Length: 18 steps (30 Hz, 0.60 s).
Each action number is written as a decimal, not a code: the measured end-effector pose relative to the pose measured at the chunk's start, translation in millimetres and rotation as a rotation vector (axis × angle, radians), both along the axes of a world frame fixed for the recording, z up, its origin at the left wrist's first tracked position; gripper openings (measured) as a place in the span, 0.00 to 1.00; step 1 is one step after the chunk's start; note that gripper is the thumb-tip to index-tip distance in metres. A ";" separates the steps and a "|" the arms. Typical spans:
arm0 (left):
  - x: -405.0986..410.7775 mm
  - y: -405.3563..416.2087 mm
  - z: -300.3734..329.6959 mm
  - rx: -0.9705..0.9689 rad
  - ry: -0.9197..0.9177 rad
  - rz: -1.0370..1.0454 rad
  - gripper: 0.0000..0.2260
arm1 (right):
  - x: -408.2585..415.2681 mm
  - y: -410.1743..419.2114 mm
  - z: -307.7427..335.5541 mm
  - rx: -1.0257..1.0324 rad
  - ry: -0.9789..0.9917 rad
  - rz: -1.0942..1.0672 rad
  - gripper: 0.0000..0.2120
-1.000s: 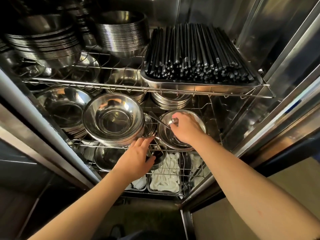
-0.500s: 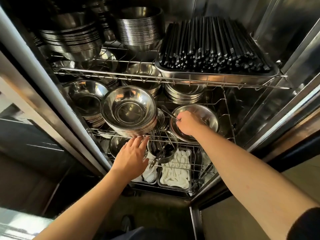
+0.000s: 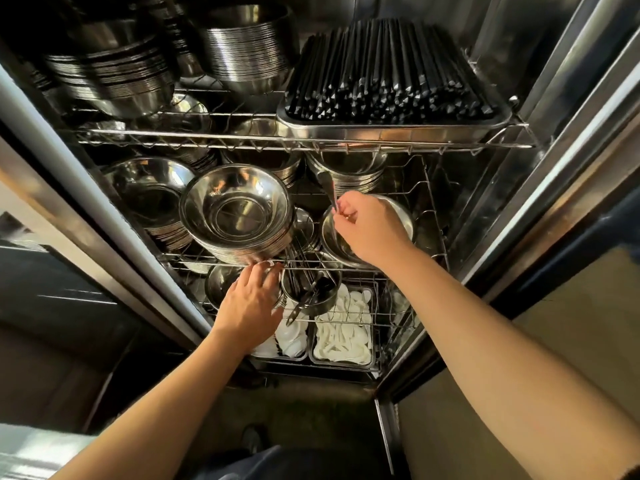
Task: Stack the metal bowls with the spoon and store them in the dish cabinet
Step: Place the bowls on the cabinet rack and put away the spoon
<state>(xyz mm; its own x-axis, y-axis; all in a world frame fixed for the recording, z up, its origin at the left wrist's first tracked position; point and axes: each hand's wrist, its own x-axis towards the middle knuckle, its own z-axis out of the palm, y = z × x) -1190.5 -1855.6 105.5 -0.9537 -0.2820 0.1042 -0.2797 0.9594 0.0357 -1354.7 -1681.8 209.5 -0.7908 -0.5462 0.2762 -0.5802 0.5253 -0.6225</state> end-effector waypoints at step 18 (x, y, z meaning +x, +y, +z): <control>0.2 3.2 -1.2 0.011 -0.035 0.009 0.41 | 60.5 37.2 -110.0 -0.137 -0.080 0.415 0.10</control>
<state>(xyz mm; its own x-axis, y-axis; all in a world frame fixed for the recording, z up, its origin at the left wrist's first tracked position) -1190.3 -1852.5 104.4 -0.9540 -0.2918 0.0682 -0.2899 0.9564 0.0362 -1294.2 -1644.6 99.4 -0.5343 -0.7845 0.3148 -0.6718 0.1681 -0.7214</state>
